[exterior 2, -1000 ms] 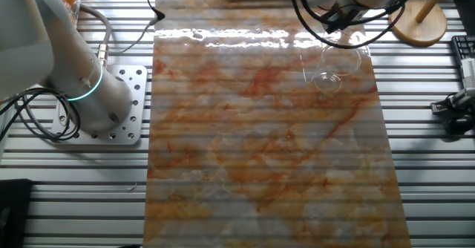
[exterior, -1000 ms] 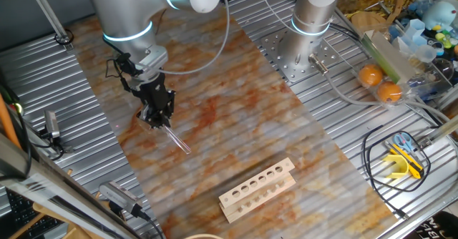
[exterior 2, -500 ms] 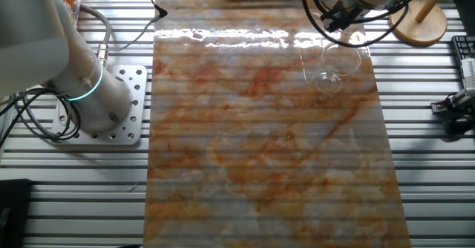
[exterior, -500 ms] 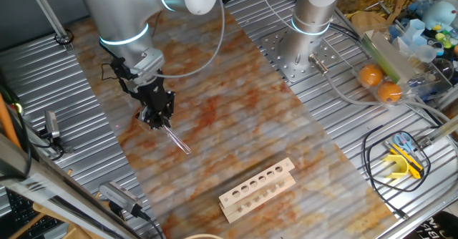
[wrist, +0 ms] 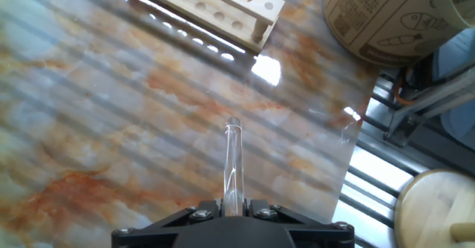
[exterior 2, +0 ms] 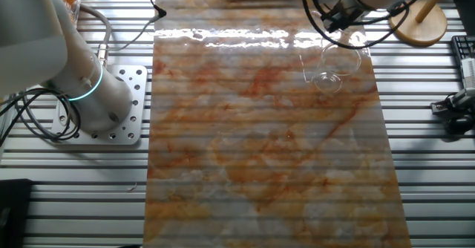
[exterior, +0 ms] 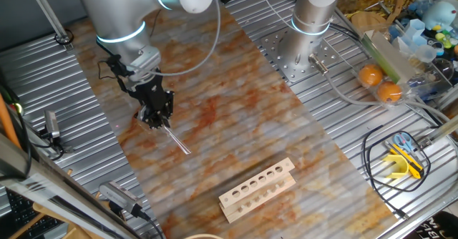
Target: Pour out the test tube
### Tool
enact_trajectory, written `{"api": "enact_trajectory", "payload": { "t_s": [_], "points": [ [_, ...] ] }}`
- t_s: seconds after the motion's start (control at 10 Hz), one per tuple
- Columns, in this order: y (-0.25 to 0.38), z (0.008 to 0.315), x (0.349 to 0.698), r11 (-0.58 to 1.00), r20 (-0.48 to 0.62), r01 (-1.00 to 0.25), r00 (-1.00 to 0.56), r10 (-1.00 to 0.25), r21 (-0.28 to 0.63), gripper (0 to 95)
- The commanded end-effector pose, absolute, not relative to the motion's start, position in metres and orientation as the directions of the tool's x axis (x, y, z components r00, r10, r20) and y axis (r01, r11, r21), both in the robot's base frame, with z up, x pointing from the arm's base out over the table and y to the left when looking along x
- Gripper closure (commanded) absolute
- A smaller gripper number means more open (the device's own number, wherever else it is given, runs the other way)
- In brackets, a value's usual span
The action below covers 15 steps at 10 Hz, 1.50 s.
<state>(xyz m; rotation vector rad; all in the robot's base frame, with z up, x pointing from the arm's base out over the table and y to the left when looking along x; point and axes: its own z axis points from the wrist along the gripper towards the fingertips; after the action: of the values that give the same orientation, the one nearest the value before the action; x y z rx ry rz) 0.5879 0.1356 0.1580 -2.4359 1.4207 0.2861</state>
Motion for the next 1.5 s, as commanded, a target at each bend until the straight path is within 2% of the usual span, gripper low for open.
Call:
{"api": "enact_trajectory", "payload": {
  "t_s": [0.1, 1.5],
  "points": [
    [0.134, 0.159, 0.586, -0.465, -0.325, -0.870, 0.493, -0.807, -0.164, 95.0],
    [0.132, 0.177, 0.590, -0.465, -0.378, -0.869, 0.493, -0.784, -0.168, 95.0]
  ]
}}
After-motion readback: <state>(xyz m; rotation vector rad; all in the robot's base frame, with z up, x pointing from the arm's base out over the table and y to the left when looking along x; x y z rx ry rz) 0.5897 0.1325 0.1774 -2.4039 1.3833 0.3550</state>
